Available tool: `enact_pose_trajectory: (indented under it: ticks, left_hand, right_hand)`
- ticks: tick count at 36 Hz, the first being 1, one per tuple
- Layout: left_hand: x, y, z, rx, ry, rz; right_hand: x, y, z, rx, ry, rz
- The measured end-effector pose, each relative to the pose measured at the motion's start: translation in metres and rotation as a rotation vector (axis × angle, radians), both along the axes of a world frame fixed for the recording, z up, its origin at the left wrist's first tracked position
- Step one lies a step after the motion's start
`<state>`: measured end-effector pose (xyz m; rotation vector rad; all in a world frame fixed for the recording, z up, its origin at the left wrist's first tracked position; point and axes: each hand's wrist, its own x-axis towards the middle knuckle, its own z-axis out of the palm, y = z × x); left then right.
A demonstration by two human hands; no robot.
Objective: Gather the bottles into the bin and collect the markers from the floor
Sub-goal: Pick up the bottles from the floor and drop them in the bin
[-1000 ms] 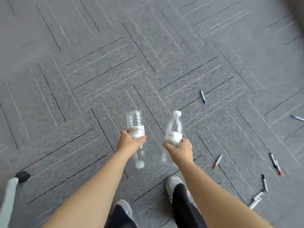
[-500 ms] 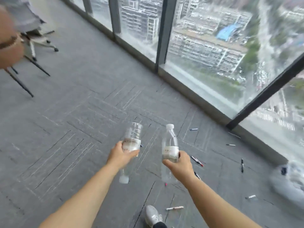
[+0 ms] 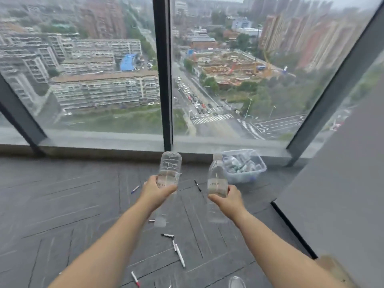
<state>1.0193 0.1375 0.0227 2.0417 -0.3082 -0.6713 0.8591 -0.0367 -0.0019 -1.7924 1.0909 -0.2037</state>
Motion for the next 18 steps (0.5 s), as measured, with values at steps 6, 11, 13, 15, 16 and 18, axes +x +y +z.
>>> enact_pose_trajectory:
  ticks: [6,11,13,15,16,18]
  left_hand:
    - [-0.015,-0.169,-0.005,0.018,-0.001,-0.137]
    - [-0.018,-0.282,-0.01,0.053,0.039,-0.15]
    - [-0.016,-0.315,-0.011,0.061,0.058,-0.136]
    - [-0.012,-0.344,-0.012,0.077,0.07,-0.12]
    - [-0.008,-0.357,-0.013,0.087,0.07,-0.112]
    - [0.0,-0.382,-0.012,0.1,0.068,-0.098]
  right_hand:
    - [-0.033,-0.146,-0.002,-0.01,0.016,-0.114]
    - [-0.051,-0.265,0.004,0.091,0.016,-0.169]
    - [-0.053,-0.305,0.004,0.115,0.026,-0.189]
    - [-0.05,-0.34,0.002,0.129,0.033,-0.211]
    - [-0.047,-0.355,0.0,0.144,0.039,-0.226]
    - [-0.038,-0.381,-0.004,0.17,0.038,-0.252]
